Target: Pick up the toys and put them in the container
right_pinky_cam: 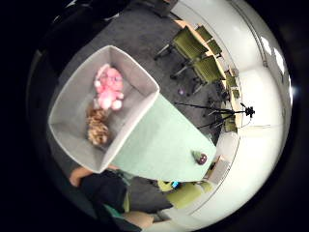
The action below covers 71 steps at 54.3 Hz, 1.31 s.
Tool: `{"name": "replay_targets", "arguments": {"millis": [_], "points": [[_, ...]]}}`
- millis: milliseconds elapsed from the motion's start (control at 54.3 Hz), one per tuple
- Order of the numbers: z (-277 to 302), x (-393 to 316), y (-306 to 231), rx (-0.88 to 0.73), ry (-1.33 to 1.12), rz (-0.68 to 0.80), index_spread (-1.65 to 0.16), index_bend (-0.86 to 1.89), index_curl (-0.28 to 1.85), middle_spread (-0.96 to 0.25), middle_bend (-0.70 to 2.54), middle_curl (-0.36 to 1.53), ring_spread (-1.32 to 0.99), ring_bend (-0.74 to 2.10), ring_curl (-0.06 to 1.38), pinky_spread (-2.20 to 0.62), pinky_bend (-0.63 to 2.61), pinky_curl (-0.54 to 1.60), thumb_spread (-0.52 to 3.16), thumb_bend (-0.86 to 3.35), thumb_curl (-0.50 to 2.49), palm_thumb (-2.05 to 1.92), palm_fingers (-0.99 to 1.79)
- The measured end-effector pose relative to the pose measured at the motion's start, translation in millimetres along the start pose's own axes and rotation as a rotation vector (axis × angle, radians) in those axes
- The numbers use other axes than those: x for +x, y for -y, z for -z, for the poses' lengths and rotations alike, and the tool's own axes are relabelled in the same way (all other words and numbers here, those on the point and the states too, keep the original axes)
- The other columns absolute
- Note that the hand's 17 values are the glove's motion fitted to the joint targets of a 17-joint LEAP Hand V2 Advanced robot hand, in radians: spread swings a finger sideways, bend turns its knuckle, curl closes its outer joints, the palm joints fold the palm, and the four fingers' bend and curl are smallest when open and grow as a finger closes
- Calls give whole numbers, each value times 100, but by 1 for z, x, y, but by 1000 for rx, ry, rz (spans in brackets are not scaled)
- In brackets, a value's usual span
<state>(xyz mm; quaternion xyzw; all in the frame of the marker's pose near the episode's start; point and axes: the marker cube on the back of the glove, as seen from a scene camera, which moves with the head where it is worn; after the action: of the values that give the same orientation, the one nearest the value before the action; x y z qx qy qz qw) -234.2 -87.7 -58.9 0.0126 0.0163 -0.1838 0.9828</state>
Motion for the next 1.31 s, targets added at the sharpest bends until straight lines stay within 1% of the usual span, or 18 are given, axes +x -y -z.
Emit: {"name": "replay_targets", "arguments": {"millis": [37,129,147,221,313,350,387,424,590,663,774,977,1143,1253,1308], "points": [[2,13,-5,-1,-10,11,-31,32,46,-14,59,39,-24,73,26,-12,89,48,108,-11,25,-15,-17],[17,38,-26,-6,152,90,-32,26,44,-13,51,37,-22,63,23,-7,84,45,103,-11,23,-16,-15],[18,48,-29,1,144,97,-32,25,44,-13,50,37,-22,61,22,-7,83,45,102,-11,22,-16,-15],[18,101,-48,35,-11,122,-32,20,43,-12,45,36,-22,57,21,-4,80,43,100,-11,21,-16,-13],[30,141,-78,58,39,140,-32,17,42,-12,41,35,-22,52,20,-3,75,41,97,-11,19,-16,-10],[32,157,-85,62,38,92,-32,16,41,-12,40,35,-22,50,20,-2,74,40,97,-11,18,-16,-9],[33,181,-91,64,-16,-25,-32,15,40,-12,39,35,-22,49,20,-2,73,40,97,-11,18,-16,-8],[34,207,-101,64,-71,-107,-32,14,40,-12,40,36,-22,48,20,-2,72,39,96,-11,17,-15,-8],[40,305,-167,48,-107,-298,-32,19,39,-14,37,36,-23,41,20,-1,69,38,95,-10,17,-14,-4],[35,345,-192,34,-120,-348,-33,19,40,-14,35,36,-23,37,19,-1,68,37,94,-10,16,-13,-3],[17,407,-228,25,-147,-425,-34,20,41,-15,32,36,-23,33,19,0,67,37,93,-9,16,-12,-1],[-28,478,-264,-1,-134,-506,-37,22,43,-18,27,36,-24,27,20,1,66,36,89,-10,17,-13,1],[-80,530,-286,-12,-128,-572,-38,18,43,-20,24,37,-24,25,21,2,68,36,83,-10,18,-13,1],[-123,573,-301,-98,-75,-558,-38,15,42,-21,21,37,-24,25,23,2,70,37,79,-11,19,-14,-1],[-148,587,-310,-119,-72,-576,-37,13,40,-22,20,37,-25,26,23,2,73,38,76,-11,19,-14,-3]]}}
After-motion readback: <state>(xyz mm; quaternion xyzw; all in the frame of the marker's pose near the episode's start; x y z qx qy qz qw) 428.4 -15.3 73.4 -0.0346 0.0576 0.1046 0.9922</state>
